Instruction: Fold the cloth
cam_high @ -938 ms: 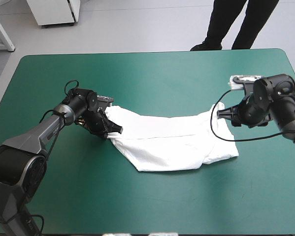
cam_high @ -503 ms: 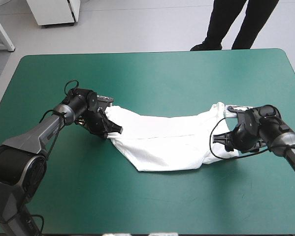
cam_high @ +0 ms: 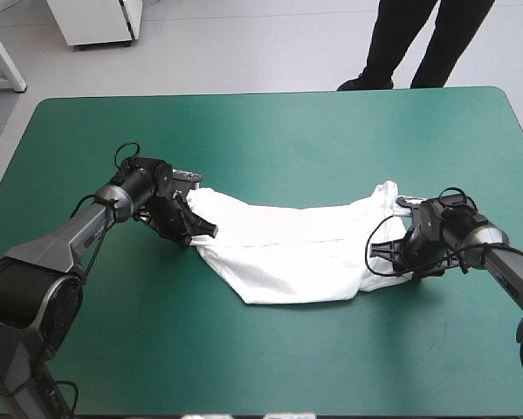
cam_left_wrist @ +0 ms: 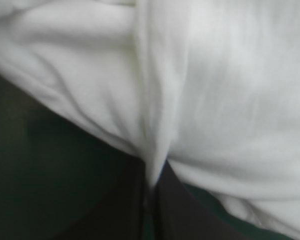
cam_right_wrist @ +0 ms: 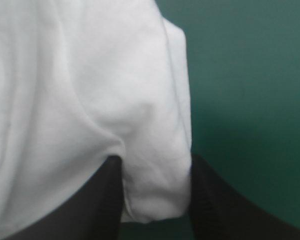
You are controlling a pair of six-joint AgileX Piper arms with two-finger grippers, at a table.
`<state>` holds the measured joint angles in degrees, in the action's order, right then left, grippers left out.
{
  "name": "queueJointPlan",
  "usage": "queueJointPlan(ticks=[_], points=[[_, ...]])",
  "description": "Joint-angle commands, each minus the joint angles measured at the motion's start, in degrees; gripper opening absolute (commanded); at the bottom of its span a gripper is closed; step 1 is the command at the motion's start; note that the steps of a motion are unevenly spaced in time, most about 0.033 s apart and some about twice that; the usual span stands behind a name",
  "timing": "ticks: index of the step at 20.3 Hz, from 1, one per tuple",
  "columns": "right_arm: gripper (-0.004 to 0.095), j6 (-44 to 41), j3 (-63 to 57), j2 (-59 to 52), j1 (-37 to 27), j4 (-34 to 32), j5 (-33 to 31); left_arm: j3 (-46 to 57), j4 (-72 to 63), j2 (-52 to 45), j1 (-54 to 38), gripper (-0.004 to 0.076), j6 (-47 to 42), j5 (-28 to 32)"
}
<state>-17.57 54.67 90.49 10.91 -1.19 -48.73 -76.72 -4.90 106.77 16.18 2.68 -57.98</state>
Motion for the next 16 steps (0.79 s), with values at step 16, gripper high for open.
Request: queueJointPlan(ticks=[16], points=[[-0.0017, 10.5, 31.2, -29.1, -0.3, 1.5, -19.8, -25.0, -1.9, -33.3, 0.3, -0.001, 0.0, -13.2]])
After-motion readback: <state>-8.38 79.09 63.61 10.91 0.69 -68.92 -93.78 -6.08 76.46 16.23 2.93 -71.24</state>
